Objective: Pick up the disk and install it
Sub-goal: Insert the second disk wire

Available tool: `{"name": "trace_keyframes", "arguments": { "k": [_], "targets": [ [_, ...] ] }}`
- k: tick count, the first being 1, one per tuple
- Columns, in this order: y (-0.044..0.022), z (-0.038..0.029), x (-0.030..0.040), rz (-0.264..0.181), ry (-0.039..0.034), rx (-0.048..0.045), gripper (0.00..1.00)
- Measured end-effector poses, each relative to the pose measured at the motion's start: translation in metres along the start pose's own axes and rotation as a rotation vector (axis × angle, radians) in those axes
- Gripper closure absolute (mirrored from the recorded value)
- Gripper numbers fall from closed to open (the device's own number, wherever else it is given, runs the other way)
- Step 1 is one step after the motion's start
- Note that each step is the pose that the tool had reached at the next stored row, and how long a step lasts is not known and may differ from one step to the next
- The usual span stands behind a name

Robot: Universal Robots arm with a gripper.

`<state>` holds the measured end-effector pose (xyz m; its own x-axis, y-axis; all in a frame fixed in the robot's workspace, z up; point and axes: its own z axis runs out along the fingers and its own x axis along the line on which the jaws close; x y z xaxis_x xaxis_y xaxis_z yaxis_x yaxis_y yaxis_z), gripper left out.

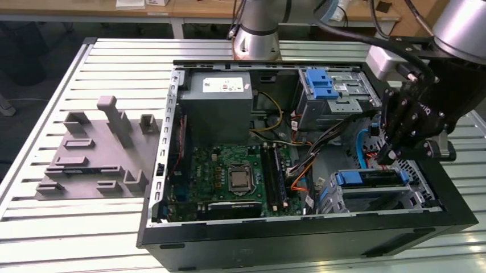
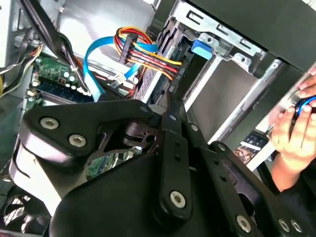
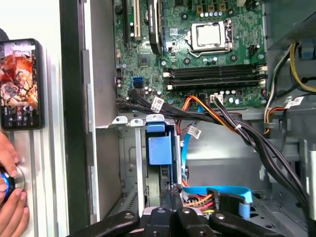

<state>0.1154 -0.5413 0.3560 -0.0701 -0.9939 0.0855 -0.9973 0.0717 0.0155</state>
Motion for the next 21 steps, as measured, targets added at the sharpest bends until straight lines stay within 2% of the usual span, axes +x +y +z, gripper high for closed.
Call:
{"name": "trace_keyframes", "arguments": {
  "k": [4, 8, 10, 15, 21],
  "targets": [
    [0.0003, -0.0103, -0.0013, 0.000, 0.0000, 0.0000, 0.89],
    [0.0007, -0.0175, -0.0029, 0.000, -0.0002, 0.0000, 0.89],
    [0.0020, -0.0182, -0.0039, 0.000, -0.0003, -0.0001, 0.89],
    [0.0123, -0.0183, -0.0053, 0.000, -0.0005, -0.0001, 0.89],
    [0.0135, -0.0236, -0.0138, 0.000, -0.0006, 0.0000, 0.89]
  ]
}}
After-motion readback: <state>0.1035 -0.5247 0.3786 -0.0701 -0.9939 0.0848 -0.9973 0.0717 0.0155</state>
